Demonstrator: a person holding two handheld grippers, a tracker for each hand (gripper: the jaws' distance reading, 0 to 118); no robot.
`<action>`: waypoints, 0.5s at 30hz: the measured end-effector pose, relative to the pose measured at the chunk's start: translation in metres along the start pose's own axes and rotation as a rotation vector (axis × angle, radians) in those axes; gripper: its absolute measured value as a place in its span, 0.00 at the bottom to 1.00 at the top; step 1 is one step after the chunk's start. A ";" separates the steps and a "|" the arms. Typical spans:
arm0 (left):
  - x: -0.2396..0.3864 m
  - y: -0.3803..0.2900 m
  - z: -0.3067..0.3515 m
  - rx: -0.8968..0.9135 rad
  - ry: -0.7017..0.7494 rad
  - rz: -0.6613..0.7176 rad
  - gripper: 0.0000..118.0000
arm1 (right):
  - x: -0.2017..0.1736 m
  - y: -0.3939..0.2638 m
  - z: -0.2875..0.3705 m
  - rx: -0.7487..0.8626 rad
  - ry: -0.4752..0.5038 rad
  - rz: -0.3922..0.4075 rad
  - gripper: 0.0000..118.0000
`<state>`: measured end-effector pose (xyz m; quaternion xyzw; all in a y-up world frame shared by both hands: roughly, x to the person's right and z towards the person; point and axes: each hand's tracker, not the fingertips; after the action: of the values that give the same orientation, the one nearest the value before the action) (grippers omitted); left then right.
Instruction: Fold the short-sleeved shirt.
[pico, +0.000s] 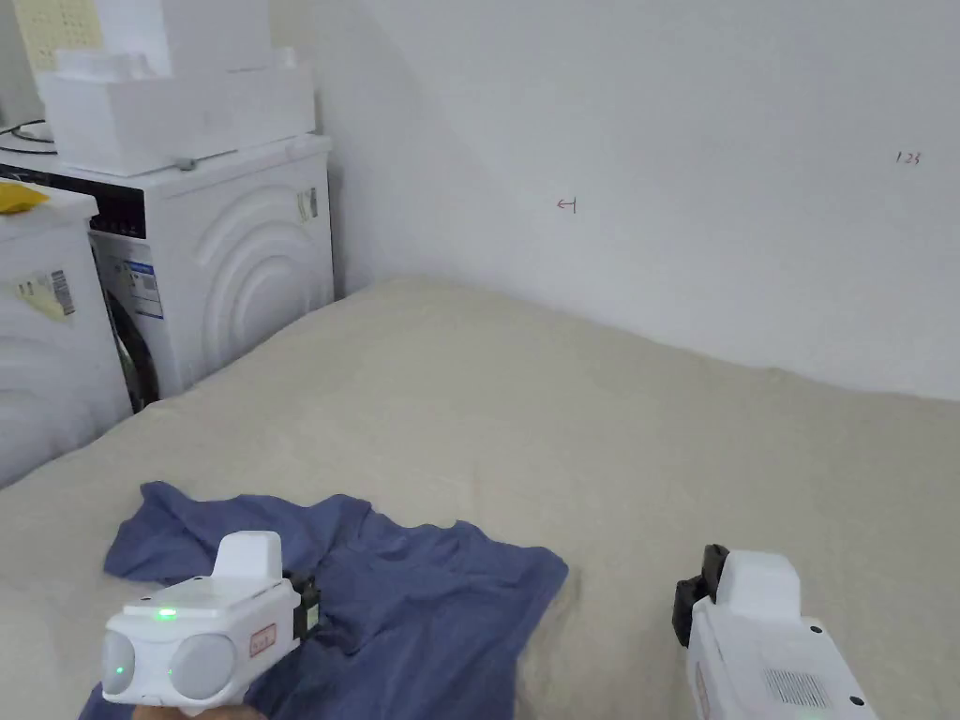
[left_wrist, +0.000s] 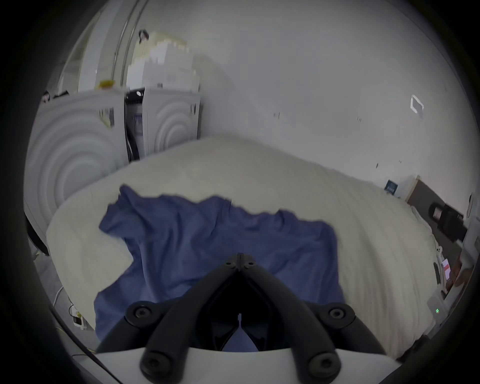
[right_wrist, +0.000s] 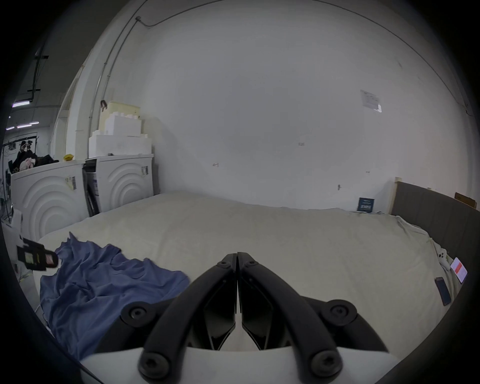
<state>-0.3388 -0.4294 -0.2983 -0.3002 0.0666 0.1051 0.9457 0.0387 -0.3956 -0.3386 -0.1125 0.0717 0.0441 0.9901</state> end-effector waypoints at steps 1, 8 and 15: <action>-0.002 -0.003 -0.007 -0.031 -0.001 -0.017 0.05 | -0.009 0.003 0.005 -0.002 0.009 0.004 0.00; 0.014 -0.019 -0.041 -0.251 0.016 -0.114 0.97 | -0.029 -0.002 -0.001 -0.036 0.044 0.033 0.00; 0.030 -0.039 -0.058 -0.304 0.078 -0.213 0.92 | -0.021 -0.015 -0.006 -0.076 0.035 0.062 0.00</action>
<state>-0.3043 -0.4895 -0.3297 -0.4490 0.0544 0.0013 0.8919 0.0191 -0.4125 -0.3379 -0.1485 0.0909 0.0753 0.9819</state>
